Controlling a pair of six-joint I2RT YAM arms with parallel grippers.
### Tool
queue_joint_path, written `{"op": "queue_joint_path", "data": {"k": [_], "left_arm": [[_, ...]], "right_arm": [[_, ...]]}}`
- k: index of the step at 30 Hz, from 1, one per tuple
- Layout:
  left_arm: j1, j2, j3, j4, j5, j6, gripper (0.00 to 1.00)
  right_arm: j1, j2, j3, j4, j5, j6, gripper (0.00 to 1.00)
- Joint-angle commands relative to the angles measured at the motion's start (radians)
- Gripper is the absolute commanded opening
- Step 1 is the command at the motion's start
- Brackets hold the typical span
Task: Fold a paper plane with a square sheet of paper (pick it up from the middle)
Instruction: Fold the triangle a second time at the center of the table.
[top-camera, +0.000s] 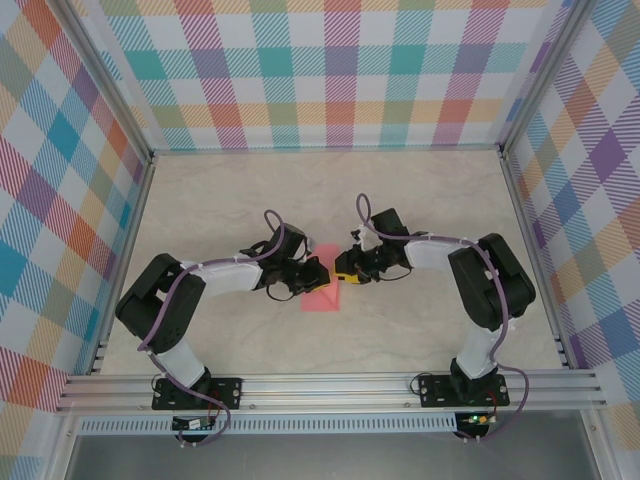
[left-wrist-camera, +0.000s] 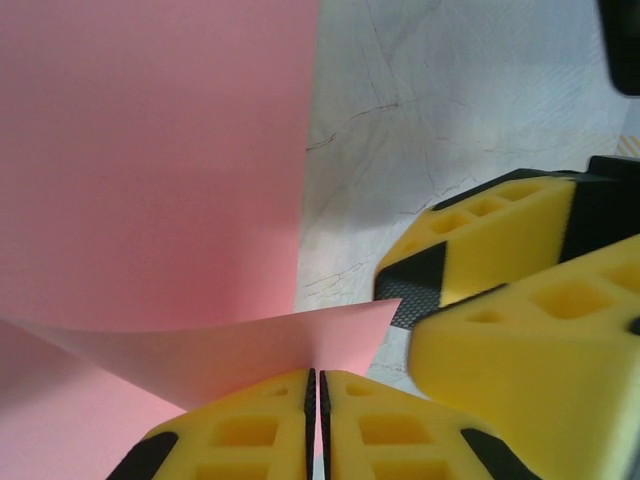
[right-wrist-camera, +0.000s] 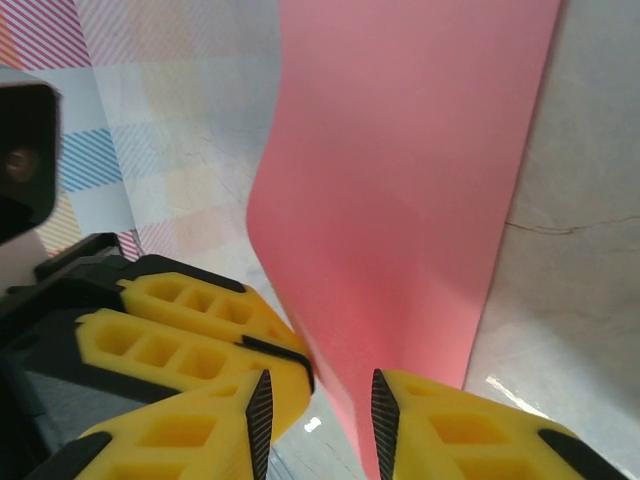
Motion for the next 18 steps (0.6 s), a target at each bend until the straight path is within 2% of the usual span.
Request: {"op": "queue_joint_path", "data": {"k": [1,3,6,13,18], "left_arm": [[0.006,0.007,0.007,-0.018,-0.009,0.016,0.11],[0.007,0.007,0.006,-0.019,-0.010,0.017,0.11],[0.006,0.009,0.009,-0.019,-0.009,0.017,0.10],[0.006,-0.001,0.018,-0.020,-0.001,0.017,0.10],[0.006,-0.028,0.011,-0.005,-0.008,0.039,0.12]], "right_arm": [[0.009,0.024,0.012,0.008,-0.045,-0.048,0.33],[0.011,0.030,0.014,0.004,-0.049,-0.057,0.32],[0.012,0.038,0.013,0.014,-0.065,-0.060,0.24],[0.012,0.043,0.035,-0.025,0.008,-0.082,0.06],[0.011,0.054,0.061,-0.048,0.041,-0.148,0.05]]}}
